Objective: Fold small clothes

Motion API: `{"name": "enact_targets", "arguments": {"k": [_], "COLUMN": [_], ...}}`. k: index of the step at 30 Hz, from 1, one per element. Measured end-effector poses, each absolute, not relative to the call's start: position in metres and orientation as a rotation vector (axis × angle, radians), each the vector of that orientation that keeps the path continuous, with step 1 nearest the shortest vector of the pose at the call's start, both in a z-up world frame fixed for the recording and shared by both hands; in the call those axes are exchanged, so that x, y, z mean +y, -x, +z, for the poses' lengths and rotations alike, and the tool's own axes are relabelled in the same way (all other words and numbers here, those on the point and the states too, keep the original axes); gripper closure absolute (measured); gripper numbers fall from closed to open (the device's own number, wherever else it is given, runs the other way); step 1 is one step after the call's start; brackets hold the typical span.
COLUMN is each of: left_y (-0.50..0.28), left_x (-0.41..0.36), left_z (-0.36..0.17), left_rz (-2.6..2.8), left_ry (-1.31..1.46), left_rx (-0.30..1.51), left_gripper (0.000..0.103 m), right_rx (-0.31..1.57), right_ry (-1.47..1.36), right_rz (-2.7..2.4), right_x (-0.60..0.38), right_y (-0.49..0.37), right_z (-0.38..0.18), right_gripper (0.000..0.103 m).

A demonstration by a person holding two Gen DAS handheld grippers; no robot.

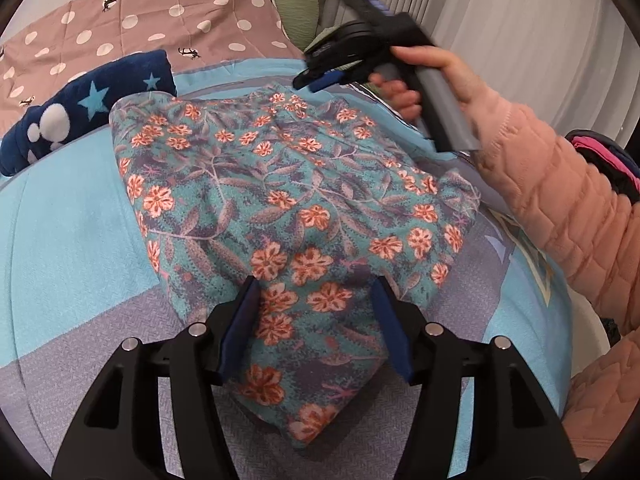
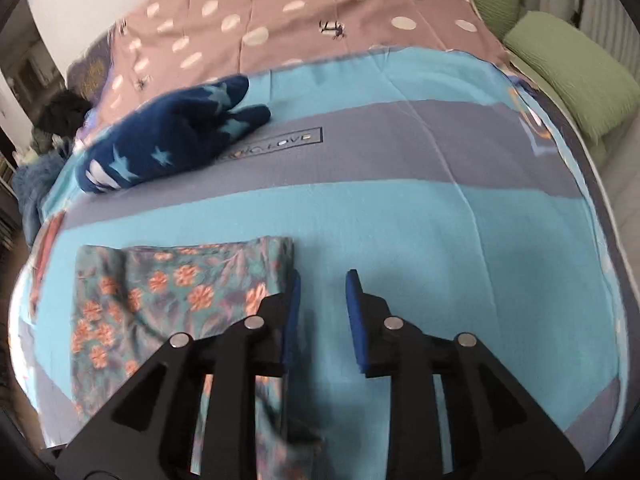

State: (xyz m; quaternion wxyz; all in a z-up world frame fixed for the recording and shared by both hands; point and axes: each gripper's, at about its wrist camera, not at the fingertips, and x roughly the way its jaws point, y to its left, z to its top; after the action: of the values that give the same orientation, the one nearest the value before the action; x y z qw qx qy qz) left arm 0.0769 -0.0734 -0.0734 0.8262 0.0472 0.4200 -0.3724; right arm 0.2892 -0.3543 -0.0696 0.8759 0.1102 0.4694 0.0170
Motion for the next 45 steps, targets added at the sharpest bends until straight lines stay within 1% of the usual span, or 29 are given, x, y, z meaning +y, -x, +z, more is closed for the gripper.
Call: {"name": "enact_targets", "arguments": {"k": [1, 3, 5, 7, 8, 10, 13, 15, 16, 17, 18, 20, 22, 26, 31, 37, 41, 45], "left_y": [-0.077, -0.077, -0.076, -0.076, -0.076, -0.077, -0.081, -0.085, -0.086, -0.086, -0.086, -0.083, -0.077, -0.073, -0.073, -0.079, -0.086, -0.097], "left_x": [-0.073, -0.07, -0.065, -0.059, -0.056, -0.048, -0.039, -0.036, -0.032, -0.03, -0.03, -0.031, -0.033, -0.031, -0.034, -0.036, -0.037, -0.037], "left_z": [-0.072, -0.069, -0.065, -0.061, -0.059, -0.055, -0.064, -0.083, -0.085, -0.084, -0.082, -0.079, -0.079, -0.078, -0.079, -0.081, -0.082, -0.083], "left_rz": [-0.79, -0.784, -0.772, -0.752, -0.736, -0.696, -0.602, -0.6, -0.605, -0.604, -0.595, -0.59, -0.593, -0.594, -0.594, -0.609, -0.622, -0.645], "left_ry": [-0.098, -0.079, -0.045, -0.025, -0.02, -0.008, -0.042, -0.028, 0.012, 0.021, 0.018, 0.005, -0.01, 0.004, 0.004, 0.008, 0.016, 0.043], "left_rx": [0.894, 0.897, 0.898, 0.89, 0.881, 0.865, 0.883, 0.957, 0.955, 0.96, 0.964, 0.96, 0.958, 0.959, 0.968, 0.976, 0.982, 0.991], "left_gripper": [0.043, 0.043, 0.043, 0.043, 0.043, 0.043, 0.041, 0.037, 0.036, 0.036, 0.036, 0.036, 0.036, 0.036, 0.035, 0.033, 0.028, 0.027], "right_rx": [0.963, 0.931, 0.92, 0.923, 0.921, 0.916, 0.916, 0.947, 0.959, 0.953, 0.946, 0.987, 0.979, 0.97, 0.98, 0.999, 1.003, 1.007], "right_ry": [-0.259, -0.299, -0.298, -0.279, -0.266, -0.237, -0.158, -0.056, -0.007, 0.007, -0.062, -0.216, -0.287, -0.267, -0.27, -0.263, -0.26, -0.257], "right_rz": [0.049, 0.074, 0.106, 0.132, 0.145, 0.133, 0.18, 0.2, 0.179, 0.155, 0.151, 0.159, 0.175, 0.163, 0.182, 0.198, 0.207, 0.217], "right_x": [-0.358, -0.366, -0.368, -0.366, -0.363, -0.353, -0.326, -0.306, -0.3, -0.298, -0.304, -0.32, -0.33, -0.333, -0.331, -0.329, -0.33, -0.33], "right_y": [-0.281, -0.257, -0.231, -0.205, -0.187, -0.153, -0.102, -0.08, -0.073, -0.068, -0.065, -0.068, -0.068, -0.066, -0.064, -0.082, -0.097, -0.113], "right_z": [-0.066, -0.055, -0.045, -0.038, -0.037, -0.038, -0.054, -0.074, -0.084, -0.095, -0.098, -0.093, -0.084, -0.075, -0.082, -0.09, -0.092, -0.095], "right_gripper": [0.068, 0.057, 0.052, 0.042, 0.04, 0.028, 0.021, 0.019, 0.018, 0.018, 0.018, 0.018, 0.018, 0.018, 0.018, 0.018, 0.018, 0.018]}}
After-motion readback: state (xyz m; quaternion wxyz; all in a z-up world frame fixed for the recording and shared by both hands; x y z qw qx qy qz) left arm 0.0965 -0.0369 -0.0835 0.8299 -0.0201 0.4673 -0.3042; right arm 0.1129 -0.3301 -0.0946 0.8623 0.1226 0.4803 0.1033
